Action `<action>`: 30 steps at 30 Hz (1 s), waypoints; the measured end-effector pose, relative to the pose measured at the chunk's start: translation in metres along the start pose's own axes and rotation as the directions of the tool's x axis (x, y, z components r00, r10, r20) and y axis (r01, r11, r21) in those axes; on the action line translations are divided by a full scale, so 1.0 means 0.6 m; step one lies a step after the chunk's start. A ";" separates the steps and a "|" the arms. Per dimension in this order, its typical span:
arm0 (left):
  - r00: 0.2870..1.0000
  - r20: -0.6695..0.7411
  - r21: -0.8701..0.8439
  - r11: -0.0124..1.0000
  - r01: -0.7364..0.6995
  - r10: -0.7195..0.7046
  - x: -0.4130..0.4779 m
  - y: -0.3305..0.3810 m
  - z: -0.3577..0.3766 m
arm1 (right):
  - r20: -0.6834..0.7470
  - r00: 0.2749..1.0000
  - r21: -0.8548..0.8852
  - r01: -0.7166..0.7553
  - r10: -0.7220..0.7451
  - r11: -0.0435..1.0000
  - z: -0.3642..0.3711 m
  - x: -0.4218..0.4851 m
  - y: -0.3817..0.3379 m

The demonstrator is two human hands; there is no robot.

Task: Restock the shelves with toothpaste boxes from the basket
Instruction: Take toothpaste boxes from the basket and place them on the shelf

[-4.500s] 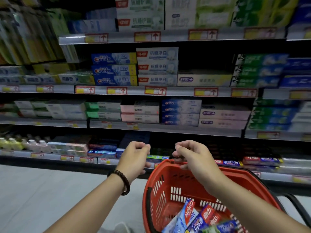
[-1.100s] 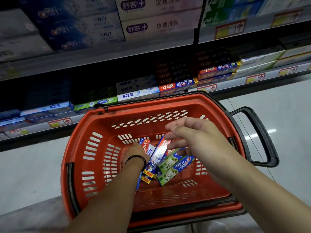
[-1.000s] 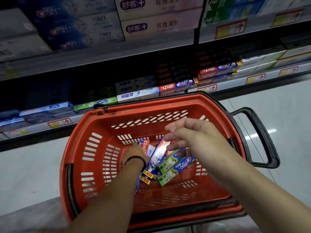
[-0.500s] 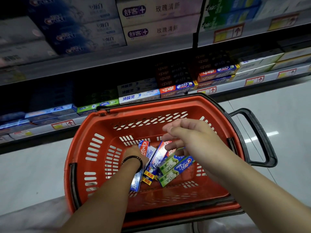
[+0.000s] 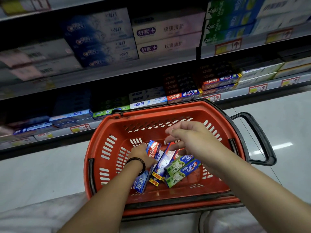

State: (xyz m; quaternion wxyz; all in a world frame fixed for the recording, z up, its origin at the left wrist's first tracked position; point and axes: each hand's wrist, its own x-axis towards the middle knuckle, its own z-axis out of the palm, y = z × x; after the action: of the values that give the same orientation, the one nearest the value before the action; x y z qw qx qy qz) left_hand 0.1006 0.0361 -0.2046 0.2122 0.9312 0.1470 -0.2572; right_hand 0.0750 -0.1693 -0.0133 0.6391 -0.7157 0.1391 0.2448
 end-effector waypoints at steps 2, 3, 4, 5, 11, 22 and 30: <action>1.000 -0.017 -0.021 1.000 -0.020 0.019 -0.013 0.001 -0.010 | 0.001 1.000 -0.004 0.007 -0.007 1.000 0.001 -0.005 -0.004; 0.999 -0.031 -0.028 0.999 -0.028 0.027 -0.019 0.001 -0.016 | 0.001 1.000 -0.005 0.012 -0.012 1.000 0.001 -0.006 -0.005; 0.998 -0.049 -0.036 0.999 -0.038 0.036 -0.026 0.001 -0.021 | -0.001 1.000 -0.001 0.013 -0.013 1.000 0.002 -0.008 -0.007; 0.997 -0.064 -0.053 0.998 -0.044 0.040 -0.034 0.000 -0.027 | -0.002 1.000 0.001 0.015 -0.015 1.000 0.004 -0.010 -0.008; 0.989 -0.141 -0.145 0.987 -0.074 0.053 -0.073 0.002 -0.063 | 0.006 1.000 -0.024 0.029 -0.029 0.999 0.007 -0.018 -0.012; 0.973 -0.231 -0.376 0.924 -0.076 -0.014 -0.122 0.001 -0.110 | 0.005 0.990 -0.287 0.138 -0.142 0.948 0.014 -0.028 0.011; 0.981 -0.163 -0.711 0.702 -0.046 -0.101 -0.166 0.019 -0.158 | 0.036 0.991 -0.336 0.134 -0.130 0.932 0.027 -0.024 0.020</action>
State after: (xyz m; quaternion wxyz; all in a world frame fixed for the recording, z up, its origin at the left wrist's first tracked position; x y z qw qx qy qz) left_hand 0.0624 0.0542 -0.0734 0.5362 0.7947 0.2685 -0.0937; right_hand 0.0539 -0.1570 -0.0170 0.5228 -0.8208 0.0426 0.2262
